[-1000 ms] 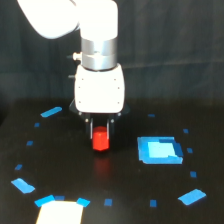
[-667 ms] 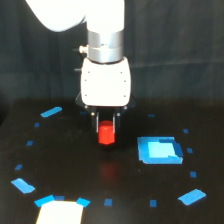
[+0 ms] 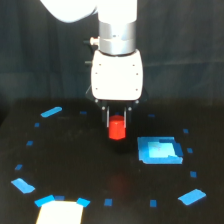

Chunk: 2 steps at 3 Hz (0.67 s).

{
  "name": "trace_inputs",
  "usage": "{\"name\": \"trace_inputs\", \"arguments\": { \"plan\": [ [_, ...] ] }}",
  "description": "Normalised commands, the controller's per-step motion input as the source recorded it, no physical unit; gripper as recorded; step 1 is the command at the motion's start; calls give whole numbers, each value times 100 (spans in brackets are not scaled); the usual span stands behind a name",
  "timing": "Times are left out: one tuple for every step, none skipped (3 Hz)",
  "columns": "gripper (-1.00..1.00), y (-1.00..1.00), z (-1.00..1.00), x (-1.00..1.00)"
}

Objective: Pick up the red object from the table

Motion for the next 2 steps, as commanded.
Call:
{"name": "trace_inputs", "arguments": {
  "plan": [
    [-100, -56, 100, -15],
    [-100, 21, 64, 3]
  ]
}}
